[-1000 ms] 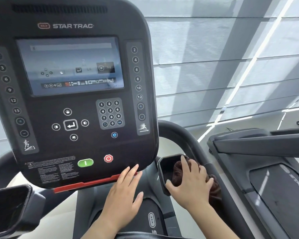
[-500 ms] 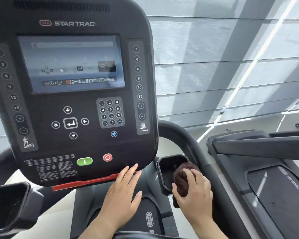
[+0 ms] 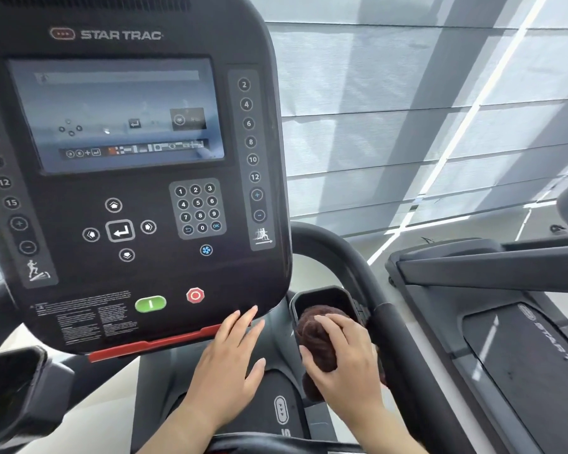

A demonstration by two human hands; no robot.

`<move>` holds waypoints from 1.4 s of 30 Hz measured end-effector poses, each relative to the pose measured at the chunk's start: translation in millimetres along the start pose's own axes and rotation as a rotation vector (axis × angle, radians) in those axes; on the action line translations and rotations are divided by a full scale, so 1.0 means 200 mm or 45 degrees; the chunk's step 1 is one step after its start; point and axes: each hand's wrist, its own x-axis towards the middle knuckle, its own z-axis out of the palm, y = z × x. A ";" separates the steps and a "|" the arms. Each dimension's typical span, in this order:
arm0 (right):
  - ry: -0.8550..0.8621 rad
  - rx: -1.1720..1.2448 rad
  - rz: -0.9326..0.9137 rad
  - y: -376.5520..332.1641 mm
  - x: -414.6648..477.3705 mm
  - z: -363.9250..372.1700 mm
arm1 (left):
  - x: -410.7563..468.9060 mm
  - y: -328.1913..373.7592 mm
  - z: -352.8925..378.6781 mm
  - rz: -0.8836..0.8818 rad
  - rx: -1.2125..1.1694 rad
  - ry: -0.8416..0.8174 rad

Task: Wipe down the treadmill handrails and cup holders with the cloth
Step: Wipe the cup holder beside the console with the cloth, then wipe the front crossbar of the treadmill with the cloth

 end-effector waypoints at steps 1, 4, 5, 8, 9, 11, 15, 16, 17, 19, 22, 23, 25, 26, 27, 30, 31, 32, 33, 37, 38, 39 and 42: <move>-0.021 -0.018 -0.075 -0.01 0.00 0.02 | 0.00 0.00 0.00 -0.002 -0.005 -0.001; -0.088 -0.115 -0.248 0.01 0.02 0.07 | -0.01 0.00 -0.01 -0.009 -0.003 0.005; -0.096 -0.121 -0.267 0.04 0.02 0.06 | -0.01 0.00 -0.01 -0.009 0.001 0.007; -0.084 -0.154 -0.261 0.16 0.02 0.01 | -0.02 0.00 -0.03 -0.010 -0.016 0.016; -0.064 -0.176 -0.243 0.21 0.02 -0.01 | -0.02 0.00 -0.04 -0.011 -0.035 0.030; -0.020 -0.197 -0.179 0.28 0.05 -0.06 | -0.04 0.00 -0.05 -0.013 -0.059 0.070; 0.010 -0.134 -0.038 0.26 0.06 -0.06 | -0.10 0.04 -0.06 -0.016 -0.106 0.112; -0.006 -0.130 -0.081 0.23 0.05 -0.05 | -0.12 0.05 -0.05 -0.010 -0.120 0.109; -0.037 -0.127 -0.158 0.20 0.02 -0.04 | -0.14 0.07 -0.05 -0.006 -0.133 0.104; -0.124 -0.111 -0.307 0.19 -0.01 -0.04 | -0.17 0.09 -0.05 -0.018 -0.151 0.107; -0.176 -0.085 -0.271 0.27 0.02 -0.12 | -0.22 0.13 -0.06 -0.058 -0.182 0.141; -0.166 -0.077 -0.194 0.29 0.03 -0.15 | -0.23 0.15 -0.06 -0.075 -0.202 0.142; -0.136 0.000 -0.048 0.30 0.06 -0.21 | -0.27 0.19 -0.05 -0.106 -0.220 0.125; -0.110 0.067 0.001 0.30 0.06 -0.25 | -0.29 0.21 -0.04 -0.111 -0.184 0.118; -0.068 0.131 0.035 0.29 0.06 -0.28 | -0.31 0.23 -0.02 -0.108 -0.129 0.120; 0.059 0.260 0.108 0.29 0.03 -0.42 | -0.36 0.27 -0.01 -0.135 -0.020 0.157; 0.080 0.295 0.120 0.30 0.00 -0.48 | -0.38 0.29 -0.01 -0.134 0.017 0.171; 0.087 0.324 0.122 0.30 -0.03 -0.53 | -0.39 0.31 -0.01 -0.111 0.068 0.191; 0.077 0.346 0.112 0.30 -0.08 -0.57 | -0.41 0.33 0.00 -0.080 0.118 0.218; -0.126 0.313 0.052 0.29 -0.34 -0.57 | -0.43 0.36 0.00 -0.074 0.152 0.280; -0.203 0.279 0.065 0.27 -0.41 -0.53 | -0.43 0.36 0.00 -0.091 0.140 0.280; -0.259 0.226 0.074 0.25 -0.48 -0.49 | -0.43 0.36 0.00 -0.100 0.136 0.282; -0.255 0.097 0.081 0.19 -0.58 -0.40 | -0.43 0.37 0.00 -0.095 0.150 0.277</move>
